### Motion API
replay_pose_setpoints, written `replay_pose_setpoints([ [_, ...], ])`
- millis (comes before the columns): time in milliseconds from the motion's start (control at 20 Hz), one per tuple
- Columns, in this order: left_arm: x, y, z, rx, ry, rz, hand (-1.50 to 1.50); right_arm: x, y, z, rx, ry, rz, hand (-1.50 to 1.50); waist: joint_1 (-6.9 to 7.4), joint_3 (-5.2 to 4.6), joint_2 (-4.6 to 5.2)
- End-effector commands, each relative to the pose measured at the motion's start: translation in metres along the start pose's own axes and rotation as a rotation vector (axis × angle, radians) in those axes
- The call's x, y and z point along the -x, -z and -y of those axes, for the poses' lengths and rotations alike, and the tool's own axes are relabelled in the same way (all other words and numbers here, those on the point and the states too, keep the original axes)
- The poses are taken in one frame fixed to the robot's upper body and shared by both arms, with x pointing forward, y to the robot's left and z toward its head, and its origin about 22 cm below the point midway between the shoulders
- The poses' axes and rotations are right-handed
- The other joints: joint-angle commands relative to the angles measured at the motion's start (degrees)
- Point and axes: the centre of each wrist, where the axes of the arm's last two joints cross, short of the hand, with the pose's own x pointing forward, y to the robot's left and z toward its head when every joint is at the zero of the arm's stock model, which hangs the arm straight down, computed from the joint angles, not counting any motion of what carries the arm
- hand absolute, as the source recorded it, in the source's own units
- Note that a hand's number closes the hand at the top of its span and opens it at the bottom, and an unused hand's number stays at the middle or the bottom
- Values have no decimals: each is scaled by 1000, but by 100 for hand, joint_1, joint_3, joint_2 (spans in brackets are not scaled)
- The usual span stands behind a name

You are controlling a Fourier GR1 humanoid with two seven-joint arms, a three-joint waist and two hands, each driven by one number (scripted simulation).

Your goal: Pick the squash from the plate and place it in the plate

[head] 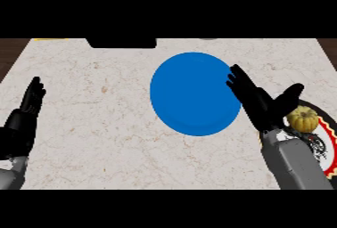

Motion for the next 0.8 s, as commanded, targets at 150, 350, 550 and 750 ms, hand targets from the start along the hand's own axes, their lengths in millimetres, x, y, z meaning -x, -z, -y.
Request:
replay_pose_setpoints([
  [150,3,-3,16,53,-85,-122,0,-66,-24,113,233,-298,-119,150,-263,-107,20],
  [350,8,-9,28,106,-126,-155,0,-86,-47,141,196,-1008,-333,150,-211,-350,164],
  [550,14,-7,33,141,-194,-255,0,-64,-88,202,649,-781,-42,-150,-303,-86,58],
  [750,5,2,35,166,-207,-256,0,-53,-123,212,447,-838,-182,-150,-204,-101,9],
])
